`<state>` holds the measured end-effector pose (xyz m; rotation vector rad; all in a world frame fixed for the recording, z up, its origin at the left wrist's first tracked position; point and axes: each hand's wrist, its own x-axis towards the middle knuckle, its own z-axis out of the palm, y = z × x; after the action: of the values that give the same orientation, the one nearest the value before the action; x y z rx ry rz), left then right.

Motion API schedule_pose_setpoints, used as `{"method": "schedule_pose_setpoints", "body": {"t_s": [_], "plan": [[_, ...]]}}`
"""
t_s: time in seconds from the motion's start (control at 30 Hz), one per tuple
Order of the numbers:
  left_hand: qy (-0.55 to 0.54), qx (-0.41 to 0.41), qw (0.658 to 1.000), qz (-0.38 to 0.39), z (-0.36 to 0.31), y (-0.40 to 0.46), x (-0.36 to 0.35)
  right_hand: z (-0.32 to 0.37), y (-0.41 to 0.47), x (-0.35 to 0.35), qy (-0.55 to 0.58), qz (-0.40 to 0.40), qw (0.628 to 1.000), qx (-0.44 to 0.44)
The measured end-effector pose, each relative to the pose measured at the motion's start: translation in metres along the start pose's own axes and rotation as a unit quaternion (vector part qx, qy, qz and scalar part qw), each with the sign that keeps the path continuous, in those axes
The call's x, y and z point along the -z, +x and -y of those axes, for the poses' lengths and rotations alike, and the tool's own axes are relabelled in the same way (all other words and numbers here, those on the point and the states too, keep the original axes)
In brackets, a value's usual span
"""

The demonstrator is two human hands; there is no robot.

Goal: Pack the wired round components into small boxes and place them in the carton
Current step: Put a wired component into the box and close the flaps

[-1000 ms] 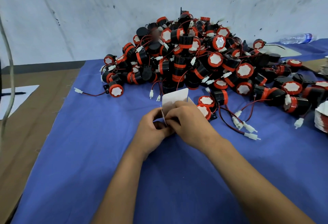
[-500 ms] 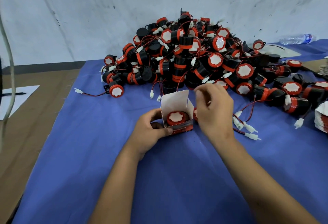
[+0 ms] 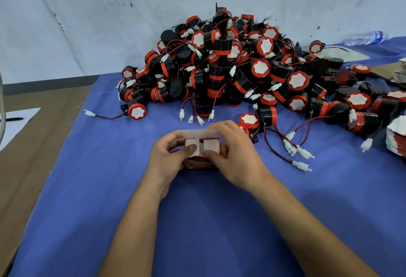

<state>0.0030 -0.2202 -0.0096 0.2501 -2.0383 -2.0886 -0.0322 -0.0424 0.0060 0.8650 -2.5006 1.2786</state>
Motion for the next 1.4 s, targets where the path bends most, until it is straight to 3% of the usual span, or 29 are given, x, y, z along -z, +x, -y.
{"method": "schedule_pose_setpoints", "body": {"t_s": [0.17, 0.37, 0.53, 0.83, 1.03, 1.17, 1.3, 1.4], "plan": [[0.029, -0.032, 0.999, -0.031, 0.001, -0.003, -0.002, -0.006, -0.006, 0.008, 0.062, 0.078, 0.995, 0.024], [-0.124, 0.074, 0.982, 0.122, -0.003, -0.004, 0.025, -0.015, -0.005, 0.007, 0.147, 0.069, 0.986, -0.023], [0.069, -0.011, 0.993, 0.1, 0.002, -0.007, 0.019, -0.02, 0.0, 0.003, 0.051, 0.06, 0.996, 0.05], [0.136, -0.042, 0.982, 0.128, 0.001, -0.006, 0.023, -0.028, -0.003, 0.001, -0.041, 0.083, 0.99, 0.107], [0.183, -0.084, 0.973, 0.115, -0.001, -0.005, 0.014, -0.019, -0.005, 0.002, 0.008, 0.018, 0.996, 0.086], [0.177, -0.105, 0.973, 0.108, -0.002, -0.005, 0.011, -0.014, -0.008, -0.003, -0.001, 0.036, 0.998, 0.05], [0.169, -0.092, 0.975, 0.112, 0.001, -0.004, 0.012, -0.016, -0.009, -0.003, 0.043, 0.067, 0.997, 0.026], [0.17, -0.088, 0.976, 0.107, 0.003, -0.003, 0.013, -0.018, -0.009, -0.004, 0.109, 0.042, 0.993, 0.017]]}}
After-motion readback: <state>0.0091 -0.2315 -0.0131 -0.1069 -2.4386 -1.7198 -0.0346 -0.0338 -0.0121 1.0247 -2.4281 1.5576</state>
